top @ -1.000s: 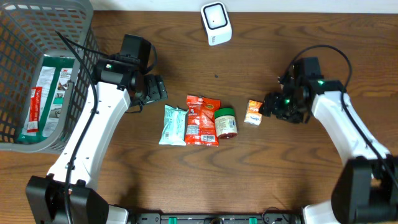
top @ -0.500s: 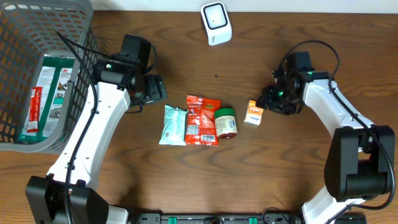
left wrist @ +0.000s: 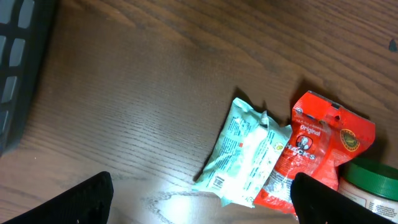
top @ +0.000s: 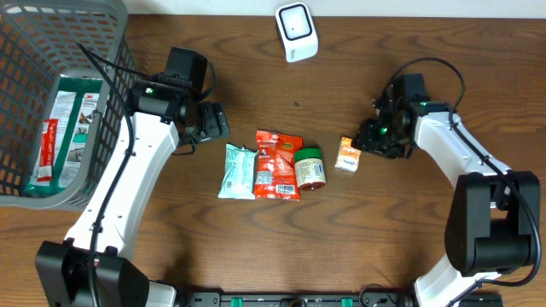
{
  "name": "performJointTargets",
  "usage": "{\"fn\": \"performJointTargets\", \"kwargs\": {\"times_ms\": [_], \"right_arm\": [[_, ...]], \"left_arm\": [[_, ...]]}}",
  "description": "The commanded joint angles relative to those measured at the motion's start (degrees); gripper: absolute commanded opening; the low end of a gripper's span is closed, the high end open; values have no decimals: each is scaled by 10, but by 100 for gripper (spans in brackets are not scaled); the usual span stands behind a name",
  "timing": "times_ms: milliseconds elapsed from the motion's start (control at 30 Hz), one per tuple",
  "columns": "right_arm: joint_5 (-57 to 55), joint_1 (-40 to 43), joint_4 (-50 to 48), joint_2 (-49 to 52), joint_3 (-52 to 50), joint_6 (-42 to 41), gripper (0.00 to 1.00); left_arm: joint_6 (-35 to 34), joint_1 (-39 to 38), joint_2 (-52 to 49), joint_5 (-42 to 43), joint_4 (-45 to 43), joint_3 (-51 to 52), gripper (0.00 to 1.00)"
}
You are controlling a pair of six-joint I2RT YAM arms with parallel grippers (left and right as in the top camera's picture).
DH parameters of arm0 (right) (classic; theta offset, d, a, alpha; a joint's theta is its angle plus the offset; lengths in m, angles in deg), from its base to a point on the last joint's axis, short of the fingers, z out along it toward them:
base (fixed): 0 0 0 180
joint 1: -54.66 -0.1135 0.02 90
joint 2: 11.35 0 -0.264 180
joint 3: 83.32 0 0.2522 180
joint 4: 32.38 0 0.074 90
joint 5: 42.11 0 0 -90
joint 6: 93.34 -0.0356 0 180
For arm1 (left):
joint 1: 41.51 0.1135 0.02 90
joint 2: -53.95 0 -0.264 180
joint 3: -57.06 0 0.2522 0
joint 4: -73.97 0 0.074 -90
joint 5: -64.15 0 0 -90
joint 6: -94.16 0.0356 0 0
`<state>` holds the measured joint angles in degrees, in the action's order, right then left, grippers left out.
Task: Scan the item barcode
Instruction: 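Grasp the small orange box with the right gripper and lift it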
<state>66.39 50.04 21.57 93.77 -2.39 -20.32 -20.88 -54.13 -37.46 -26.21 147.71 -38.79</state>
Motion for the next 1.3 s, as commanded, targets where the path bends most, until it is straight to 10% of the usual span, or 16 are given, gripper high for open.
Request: {"fn": "performJointTargets", "kwargs": {"times_ms": [0, 733, 1267], "right_arm": [[7, -11, -27, 0, -27, -2, 44], [-20, -21, -54, -49, -46, -7, 1], [-468, -264, 45, -77, -1, -48, 1]], "left_arm": [[10, 2, -1, -3, 2, 5, 91], [10, 2, -1, -3, 2, 5, 91], [10, 2, -1, -3, 2, 5, 91]]}}
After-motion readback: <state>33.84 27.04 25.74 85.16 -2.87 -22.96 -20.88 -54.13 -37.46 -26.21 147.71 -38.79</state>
